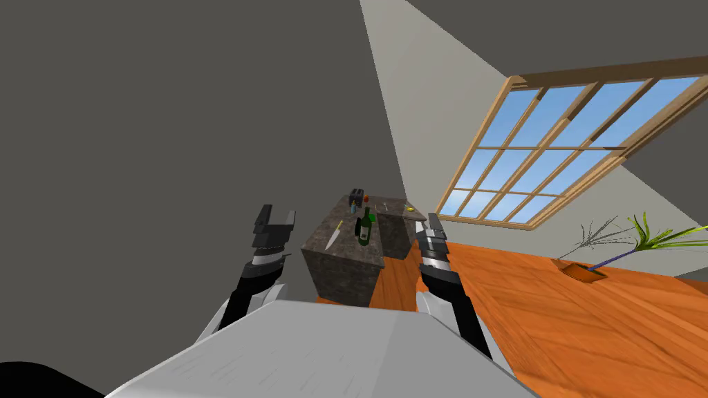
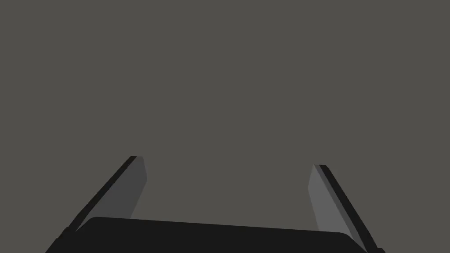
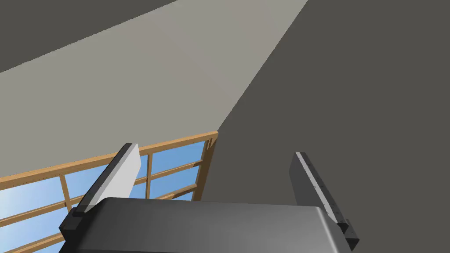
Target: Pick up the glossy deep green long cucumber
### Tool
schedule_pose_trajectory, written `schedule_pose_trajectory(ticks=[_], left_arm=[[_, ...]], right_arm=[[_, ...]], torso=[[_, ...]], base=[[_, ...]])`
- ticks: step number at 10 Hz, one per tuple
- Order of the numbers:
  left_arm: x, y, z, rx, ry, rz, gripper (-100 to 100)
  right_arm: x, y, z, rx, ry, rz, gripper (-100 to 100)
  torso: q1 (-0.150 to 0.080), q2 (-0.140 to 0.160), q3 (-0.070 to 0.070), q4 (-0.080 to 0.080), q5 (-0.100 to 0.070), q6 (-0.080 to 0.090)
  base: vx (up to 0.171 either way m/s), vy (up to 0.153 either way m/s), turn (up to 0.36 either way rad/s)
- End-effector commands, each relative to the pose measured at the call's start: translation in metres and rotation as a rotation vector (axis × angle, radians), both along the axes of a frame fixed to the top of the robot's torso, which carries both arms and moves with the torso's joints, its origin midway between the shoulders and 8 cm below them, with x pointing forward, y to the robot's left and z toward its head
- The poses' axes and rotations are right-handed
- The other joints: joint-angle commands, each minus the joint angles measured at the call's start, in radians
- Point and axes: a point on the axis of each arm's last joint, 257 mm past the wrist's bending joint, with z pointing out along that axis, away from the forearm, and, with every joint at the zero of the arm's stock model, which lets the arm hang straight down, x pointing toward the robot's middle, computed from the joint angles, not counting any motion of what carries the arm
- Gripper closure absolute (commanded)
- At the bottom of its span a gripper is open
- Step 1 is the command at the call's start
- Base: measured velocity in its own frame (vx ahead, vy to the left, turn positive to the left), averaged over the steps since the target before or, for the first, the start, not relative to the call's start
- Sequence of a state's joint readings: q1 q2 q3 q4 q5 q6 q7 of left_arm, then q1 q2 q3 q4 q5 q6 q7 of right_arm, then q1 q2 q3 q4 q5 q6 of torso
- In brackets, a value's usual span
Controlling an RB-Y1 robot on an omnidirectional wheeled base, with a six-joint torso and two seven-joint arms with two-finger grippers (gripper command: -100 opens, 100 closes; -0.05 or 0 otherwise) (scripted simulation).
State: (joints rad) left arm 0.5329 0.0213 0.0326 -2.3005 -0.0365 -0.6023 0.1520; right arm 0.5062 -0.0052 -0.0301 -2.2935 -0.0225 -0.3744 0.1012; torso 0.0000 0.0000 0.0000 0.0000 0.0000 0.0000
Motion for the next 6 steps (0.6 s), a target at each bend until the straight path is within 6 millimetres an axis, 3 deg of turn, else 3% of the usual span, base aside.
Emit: schedule_pose_trajectory(ticks=[1, 6], left_arm=[[0.0, 0.0, 0.0, 0.0, 0.0, 0.0, 0], [0.0, 0.0, 0.0, 0.0, 0.0, 0.0, 0]], right_arm=[[0.002, -0.001, -0.012, -0.063, 0.037, -0.015, -100], [0.006, -0.012, -0.064, -0.354, 0.194, -0.081, -100]], torso=[[0.0, 0.0, 0.0, 0.0, 0.0, 0.0], [-0.003, 0.003, 0.002, 0.001, -0.001, 0.0]], base=[[-0.012, -0.013, 0.239], [-0.04, -0.034, 0.287]])
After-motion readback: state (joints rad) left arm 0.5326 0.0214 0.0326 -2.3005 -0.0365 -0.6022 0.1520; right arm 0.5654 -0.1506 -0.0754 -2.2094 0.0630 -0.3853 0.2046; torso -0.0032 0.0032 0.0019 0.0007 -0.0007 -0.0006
